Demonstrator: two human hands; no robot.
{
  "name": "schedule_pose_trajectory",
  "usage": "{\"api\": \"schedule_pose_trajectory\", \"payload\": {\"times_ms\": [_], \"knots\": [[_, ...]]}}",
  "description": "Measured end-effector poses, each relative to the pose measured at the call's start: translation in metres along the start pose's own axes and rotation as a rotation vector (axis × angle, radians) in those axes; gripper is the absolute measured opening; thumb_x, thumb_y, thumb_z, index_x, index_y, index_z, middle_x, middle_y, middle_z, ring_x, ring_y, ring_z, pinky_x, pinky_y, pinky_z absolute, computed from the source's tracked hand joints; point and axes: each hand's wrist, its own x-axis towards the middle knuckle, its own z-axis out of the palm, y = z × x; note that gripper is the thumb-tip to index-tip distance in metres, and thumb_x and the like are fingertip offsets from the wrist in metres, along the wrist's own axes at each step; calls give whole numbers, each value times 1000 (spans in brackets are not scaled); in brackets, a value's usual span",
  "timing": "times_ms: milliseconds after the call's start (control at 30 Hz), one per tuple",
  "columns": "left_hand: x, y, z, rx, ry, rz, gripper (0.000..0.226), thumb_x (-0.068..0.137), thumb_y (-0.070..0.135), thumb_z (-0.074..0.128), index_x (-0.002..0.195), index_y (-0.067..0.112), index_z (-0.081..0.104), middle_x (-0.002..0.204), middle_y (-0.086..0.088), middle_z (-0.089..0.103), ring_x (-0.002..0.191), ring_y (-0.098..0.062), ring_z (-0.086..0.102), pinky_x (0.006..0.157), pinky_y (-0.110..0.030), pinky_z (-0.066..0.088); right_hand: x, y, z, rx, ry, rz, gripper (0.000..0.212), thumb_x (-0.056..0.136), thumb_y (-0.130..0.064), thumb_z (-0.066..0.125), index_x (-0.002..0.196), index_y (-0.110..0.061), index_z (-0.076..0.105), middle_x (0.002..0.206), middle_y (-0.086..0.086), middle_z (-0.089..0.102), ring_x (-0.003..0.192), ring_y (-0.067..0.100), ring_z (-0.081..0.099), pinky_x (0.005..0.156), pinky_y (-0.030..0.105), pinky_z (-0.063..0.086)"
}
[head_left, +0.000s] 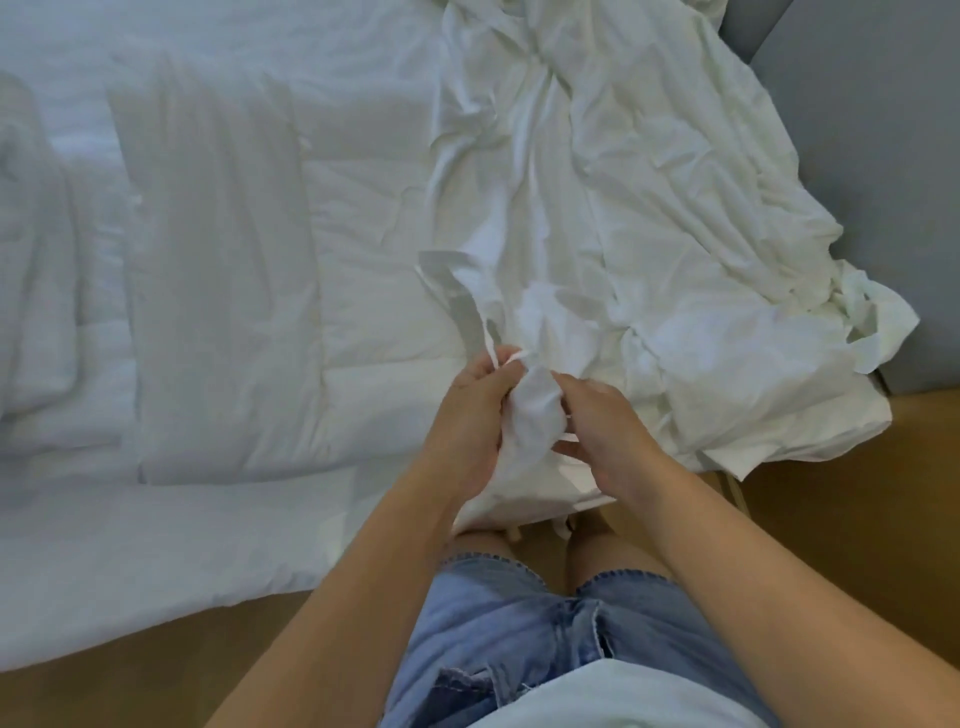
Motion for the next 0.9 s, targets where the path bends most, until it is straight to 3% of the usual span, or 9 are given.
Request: {"api": "schedule_pose_trajectory", "payload": {"times_ms": [100, 233, 400, 500, 567, 667, 733, 800, 900], "knots": [[-15, 3, 8, 427, -45, 147, 22, 95, 9, 47, 80, 19, 58, 69, 6, 60, 66, -7, 55, 61, -19, 45, -20, -14, -1, -137, 136, -270, 28, 93, -34, 53, 78, -11, 52, 75, 2, 55, 75, 19, 53, 68, 31, 49], [-27, -13, 14, 714, -79, 220, 21, 95, 9, 48, 77, 17, 57, 72, -11, 54, 67, -11, 49, 66, -24, 40, -33, -29, -6, -7, -176, -26, 23, 90, -38, 59, 92, -15, 62, 85, 7, 66, 82, 20, 65, 73, 32, 54], [-34, -32, 10, 740, -85, 185, 13, 94, 27, 55, 82, 24, 58, 63, 14, 56, 60, -2, 49, 60, -16, 41, -34, -23, -19, 123, -8, -74, 14, 96, -13, 50, 88, -13, 61, 91, 10, 68, 80, 19, 67, 68, 30, 56], [-26, -35, 14, 490, 11, -81, 16, 92, 36, 56, 89, 21, 50, 66, 4, 63, 57, -10, 62, 58, -25, 51, -28, -25, -32, 619, 8, 101, 16, 100, -16, 46, 103, -8, 60, 96, 15, 66, 84, 24, 64, 69, 36, 52], [-17, -36, 17, 471, 53, -230, 26, 92, 45, 54, 94, 20, 48, 73, -6, 64, 52, -14, 64, 51, -25, 53, -26, -24, -40, 681, -25, 195, 24, 99, -17, 47, 106, -1, 64, 93, 19, 69, 86, 30, 64, 77, 44, 52], [0, -46, 16, 662, 93, -262, 37, 94, 44, 51, 113, 13, 56, 97, -11, 65, 71, -21, 65, 55, -27, 53, -30, -22, -52, 626, -87, 222, 31, 96, -30, 53, 102, -5, 70, 106, 18, 69, 98, 32, 66, 93, 46, 49], [12, -55, 13, 811, 169, -223, 38, 97, 33, 44, 117, 3, 56, 111, -17, 62, 94, -31, 61, 77, -38, 51, -31, -18, -58, 563, -153, 205, 32, 89, -33, 63, 105, -7, 71, 107, 16, 70, 97, 30, 68, 85, 42, 54], [18, -56, 12, 692, 241, -163, 35, 99, 28, 41, 119, 3, 55, 112, -16, 61, 101, -31, 58, 87, -41, 48, -30, -9, -66, 172, -55, 188, 39, 82, -16, 71, 117, -1, 62, 110, 17, 68, 98, 31, 67, 82, 39, 55], [28, -37, 6, 65, 287, -146, 29, 98, 20, 45, 119, 4, 56, 98, -11, 66, 85, -26, 65, 73, -38, 56, -26, 5, -76, -108, 173, 152, 34, 87, -3, 63, 120, 1, 55, 113, 17, 63, 92, 30, 61, 74, 33, 53]]}}
